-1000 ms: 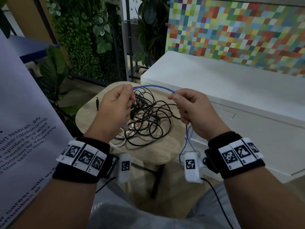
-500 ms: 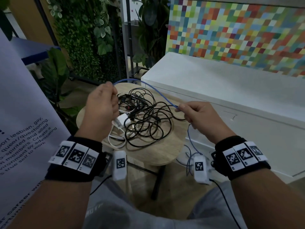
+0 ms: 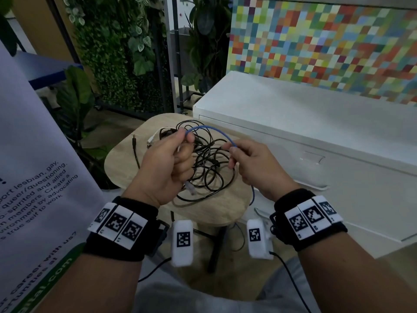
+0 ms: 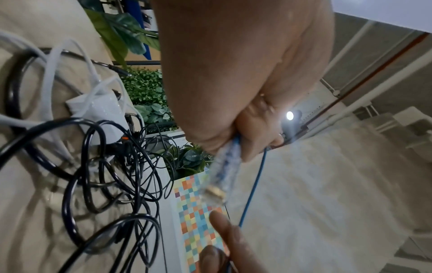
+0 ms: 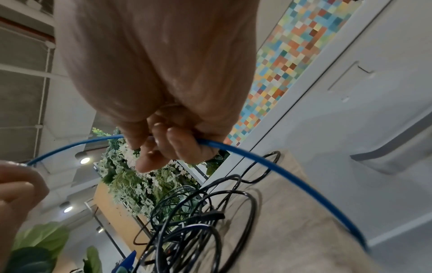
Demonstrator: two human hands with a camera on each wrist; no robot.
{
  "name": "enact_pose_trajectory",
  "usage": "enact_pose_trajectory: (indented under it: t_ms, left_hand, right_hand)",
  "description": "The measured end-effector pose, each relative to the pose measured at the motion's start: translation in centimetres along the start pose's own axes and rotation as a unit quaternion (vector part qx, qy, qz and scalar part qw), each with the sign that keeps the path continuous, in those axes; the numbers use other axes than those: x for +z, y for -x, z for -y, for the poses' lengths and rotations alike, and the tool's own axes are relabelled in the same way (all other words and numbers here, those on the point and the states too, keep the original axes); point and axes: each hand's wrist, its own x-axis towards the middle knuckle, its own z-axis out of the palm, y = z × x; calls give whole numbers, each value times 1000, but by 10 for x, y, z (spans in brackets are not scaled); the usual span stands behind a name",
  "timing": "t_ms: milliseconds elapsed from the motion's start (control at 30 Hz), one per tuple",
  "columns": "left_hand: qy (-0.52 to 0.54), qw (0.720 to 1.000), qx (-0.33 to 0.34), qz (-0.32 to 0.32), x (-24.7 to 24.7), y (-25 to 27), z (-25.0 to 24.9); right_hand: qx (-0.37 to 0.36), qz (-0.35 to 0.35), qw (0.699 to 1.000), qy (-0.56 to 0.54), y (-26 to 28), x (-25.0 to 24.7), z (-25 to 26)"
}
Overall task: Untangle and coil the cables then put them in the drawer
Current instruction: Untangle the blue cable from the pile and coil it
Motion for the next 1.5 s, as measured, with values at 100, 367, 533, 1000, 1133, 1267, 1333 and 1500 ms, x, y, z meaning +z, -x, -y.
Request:
enact_pose_trajectory:
  t_ms: [100, 367, 533, 1000, 1133, 1267, 1333, 1500]
  left_hand:
    - [53, 997, 37, -32, -2, -1, -7]
    - [47, 987, 127, -91, 5, -4, -1]
    - [-80, 979, 166, -86, 12, -7, 15]
    - [-522, 823, 221, 6, 9, -8, 31]
    - [-523, 832, 185, 13, 11, -11, 28]
    - [-493, 857, 148, 21, 9, -11, 27]
    - [-474, 870, 132, 22, 9, -9, 26]
    - [-394, 917, 50, 46, 17, -2, 20]
  right_hand:
    - [6, 18, 1000, 12, 6, 1, -5]
    - [-57, 38, 981, 181, 18, 3, -5]
    - [-83, 100, 948, 290, 20, 11, 4]
    - [-148, 81, 931, 324, 22, 22, 27]
    - [-102, -4, 973, 209, 18, 14, 32]
    - [-66, 73, 986, 137, 16, -4, 40]
    - [-54, 90, 986, 127, 17, -12, 45]
    - [-69, 44, 989, 122, 13, -19, 41]
